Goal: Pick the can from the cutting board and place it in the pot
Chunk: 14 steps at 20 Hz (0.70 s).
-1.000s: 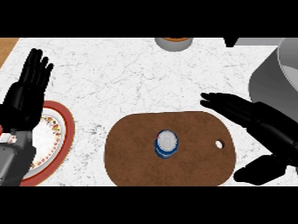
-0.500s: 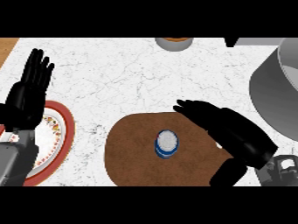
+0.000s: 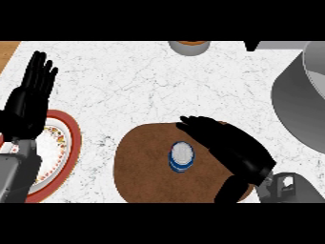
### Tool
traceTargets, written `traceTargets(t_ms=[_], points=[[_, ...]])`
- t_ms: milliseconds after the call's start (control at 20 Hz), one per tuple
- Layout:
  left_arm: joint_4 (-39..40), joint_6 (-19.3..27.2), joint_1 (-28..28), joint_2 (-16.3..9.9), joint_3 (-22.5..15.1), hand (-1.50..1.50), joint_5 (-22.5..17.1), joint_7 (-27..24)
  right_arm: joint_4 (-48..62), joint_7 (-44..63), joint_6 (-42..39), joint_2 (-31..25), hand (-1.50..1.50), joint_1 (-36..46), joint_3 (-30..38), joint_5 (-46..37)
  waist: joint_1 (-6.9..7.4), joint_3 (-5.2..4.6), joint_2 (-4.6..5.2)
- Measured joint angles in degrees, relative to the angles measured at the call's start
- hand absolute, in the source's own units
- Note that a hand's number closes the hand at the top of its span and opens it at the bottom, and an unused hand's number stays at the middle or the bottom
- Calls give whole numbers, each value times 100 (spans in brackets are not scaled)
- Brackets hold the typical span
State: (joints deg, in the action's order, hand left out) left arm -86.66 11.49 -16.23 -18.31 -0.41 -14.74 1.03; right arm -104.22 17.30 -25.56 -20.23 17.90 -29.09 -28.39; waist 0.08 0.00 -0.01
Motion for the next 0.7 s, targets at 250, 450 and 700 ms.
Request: traceTargets(t_ms=[250,450,700], points=[[117,-136,4,138,116,0,105,-87,139,-235,77,339,-150,-91,-12,-485,-4,0,-1],[149,-265,63,194,200,0,135,-154,386,-124,138,594,-150,-107,-112,-950,-1,-1,0],[-253,-182,172,314,197,0,285,92,723,-229,286,841,-150,-274,-174,-1436,2,1,-2]])
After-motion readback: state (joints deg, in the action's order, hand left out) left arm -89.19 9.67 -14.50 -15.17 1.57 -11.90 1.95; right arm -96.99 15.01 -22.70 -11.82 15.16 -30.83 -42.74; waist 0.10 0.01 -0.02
